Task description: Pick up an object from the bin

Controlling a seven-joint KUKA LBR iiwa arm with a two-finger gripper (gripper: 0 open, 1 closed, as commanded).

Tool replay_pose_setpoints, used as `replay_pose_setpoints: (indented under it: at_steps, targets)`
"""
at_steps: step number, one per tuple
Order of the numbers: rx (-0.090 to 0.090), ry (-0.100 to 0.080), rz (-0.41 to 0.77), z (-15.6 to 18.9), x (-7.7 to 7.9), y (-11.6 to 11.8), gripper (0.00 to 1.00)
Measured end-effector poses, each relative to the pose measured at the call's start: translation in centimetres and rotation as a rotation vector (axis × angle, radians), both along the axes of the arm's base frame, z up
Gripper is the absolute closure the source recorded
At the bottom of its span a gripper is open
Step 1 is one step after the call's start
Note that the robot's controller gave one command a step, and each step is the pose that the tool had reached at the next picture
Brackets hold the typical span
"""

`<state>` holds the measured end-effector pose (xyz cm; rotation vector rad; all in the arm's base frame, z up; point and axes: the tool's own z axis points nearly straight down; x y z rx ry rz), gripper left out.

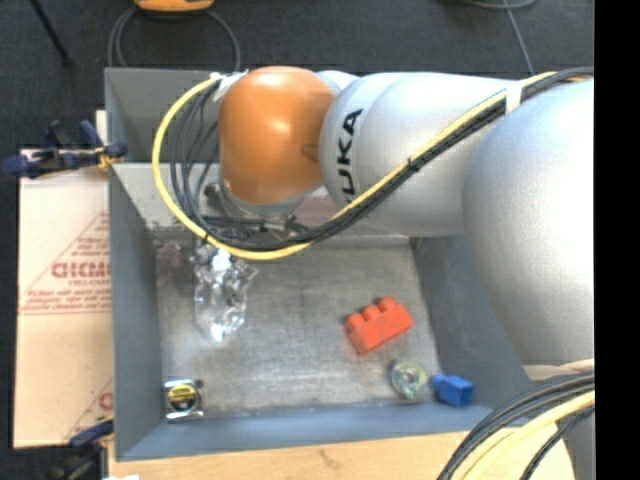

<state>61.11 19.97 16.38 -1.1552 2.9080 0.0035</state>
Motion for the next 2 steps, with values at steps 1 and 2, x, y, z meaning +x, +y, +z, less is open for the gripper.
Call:
replay_pose_setpoints:
  at_steps: [1,2]
  targets:
    - [-0.007,0.006,0.227,2.7,-0.7,-0.6,1.00]
    - [-0.011,0.000,0.575,19.7,0.8,-7.5,1.00]
